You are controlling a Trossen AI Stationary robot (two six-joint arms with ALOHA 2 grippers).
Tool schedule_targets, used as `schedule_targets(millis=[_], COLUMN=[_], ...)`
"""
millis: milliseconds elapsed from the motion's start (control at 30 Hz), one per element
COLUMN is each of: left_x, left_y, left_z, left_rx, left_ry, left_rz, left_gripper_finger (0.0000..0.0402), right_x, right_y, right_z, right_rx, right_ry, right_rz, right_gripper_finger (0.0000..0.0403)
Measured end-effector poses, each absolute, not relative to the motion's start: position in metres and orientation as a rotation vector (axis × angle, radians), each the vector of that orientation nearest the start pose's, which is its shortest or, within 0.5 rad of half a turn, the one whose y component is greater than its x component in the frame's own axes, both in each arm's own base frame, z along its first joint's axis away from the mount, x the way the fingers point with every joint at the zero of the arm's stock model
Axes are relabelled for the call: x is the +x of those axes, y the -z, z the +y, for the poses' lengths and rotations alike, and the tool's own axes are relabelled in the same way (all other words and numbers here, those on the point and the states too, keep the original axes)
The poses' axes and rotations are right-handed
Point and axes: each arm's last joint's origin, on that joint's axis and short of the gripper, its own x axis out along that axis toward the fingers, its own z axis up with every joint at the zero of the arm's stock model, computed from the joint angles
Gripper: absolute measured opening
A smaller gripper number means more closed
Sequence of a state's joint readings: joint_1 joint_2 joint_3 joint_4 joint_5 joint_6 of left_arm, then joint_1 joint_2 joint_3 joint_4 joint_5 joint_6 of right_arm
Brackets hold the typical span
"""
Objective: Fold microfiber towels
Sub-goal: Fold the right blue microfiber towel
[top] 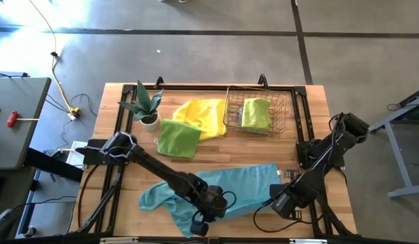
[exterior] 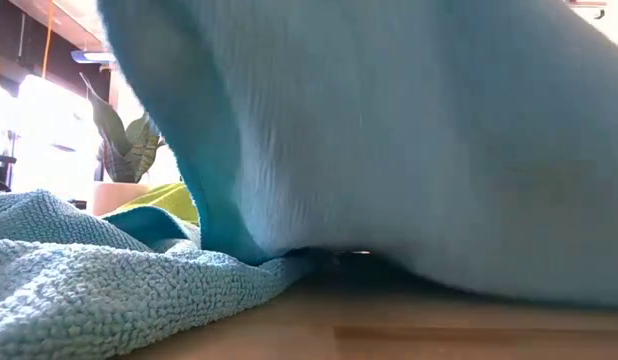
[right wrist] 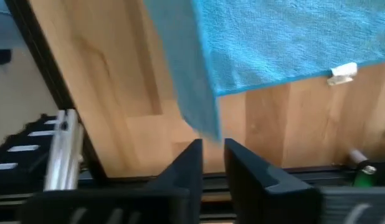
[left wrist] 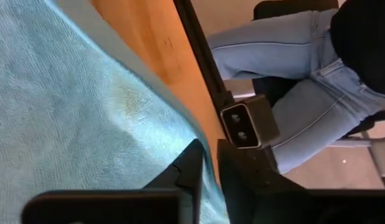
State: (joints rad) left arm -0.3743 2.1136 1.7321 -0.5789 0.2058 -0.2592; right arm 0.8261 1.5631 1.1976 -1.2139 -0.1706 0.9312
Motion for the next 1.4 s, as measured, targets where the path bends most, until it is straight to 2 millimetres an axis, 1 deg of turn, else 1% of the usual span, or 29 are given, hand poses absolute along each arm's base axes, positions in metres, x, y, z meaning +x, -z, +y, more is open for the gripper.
schedule_targets(millis=[167, 300, 367, 467, 533, 600, 767, 1067, 1133, 1200, 1300, 1400], left_x=[0.423, 0.420, 0.419, 0.416, 0.411, 0.406, 0.391, 0.378, 0.375, 0.372, 0.363, 0.349], left_y=[-0.215, -0.215, -0.214, -0.212, -0.209, -0.207, -0.203, -0.200, -0.198, -0.191, -0.173, -0.151], left_z=[-0.184, -0.188, -0.186, -0.177, -0.173, -0.173, -0.179, -0.178, -0.177, -0.175, -0.171, -0.164], left_rx=[-0.175, -0.221, -0.247, -0.262, -0.250, -0.223, -0.145, -0.017, 0.012, 0.031, 0.035, 0.043], left_ry=[0.434, 0.457, 0.429, 0.365, 0.331, 0.305, 0.272, 0.132, 0.104, 0.069, 0.007, -0.053], left_rz=[1.045, 1.071, 1.109, 1.182, 1.240, 1.295, 1.404, 1.479, 1.485, 1.498, 1.555, 1.632], left_gripper_finger=[0.0084, 0.0111, 0.0119, 0.0121, 0.0120, 0.0116, 0.0106, 0.0094, 0.0094, 0.0094, 0.0094, 0.0094], right_x=[0.179, 0.178, 0.180, 0.185, 0.186, 0.186, 0.187, 0.186, 0.185, 0.182, 0.180, 0.179], right_y=[-0.240, -0.240, -0.240, -0.238, -0.233, -0.224, -0.187, -0.135, -0.128, -0.123, -0.123, -0.123], right_z=[0.203, 0.203, 0.202, 0.197, 0.192, 0.188, 0.180, 0.159, 0.153, 0.148, 0.145, 0.144], right_rx=[0.216, 0.219, 0.160, 0.047, 0.000, -0.029, 0.015, 0.095, 0.121, 0.122, 0.086, 0.057], right_ry=[-0.032, -0.050, -0.025, 0.098, 0.180, 0.217, 0.183, 0.095, 0.083, 0.095, 0.099, 0.088], right_rz=[1.719, 1.734, 1.671, 1.503, 1.425, 1.392, 1.380, 1.346, 1.348, 1.367, 1.386, 1.395], right_gripper_finger=[0.0116, 0.0133, 0.0135, 0.0134, 0.0134, 0.0134, 0.0134, 0.0134, 0.0134, 0.0134, 0.0134, 0.0134])
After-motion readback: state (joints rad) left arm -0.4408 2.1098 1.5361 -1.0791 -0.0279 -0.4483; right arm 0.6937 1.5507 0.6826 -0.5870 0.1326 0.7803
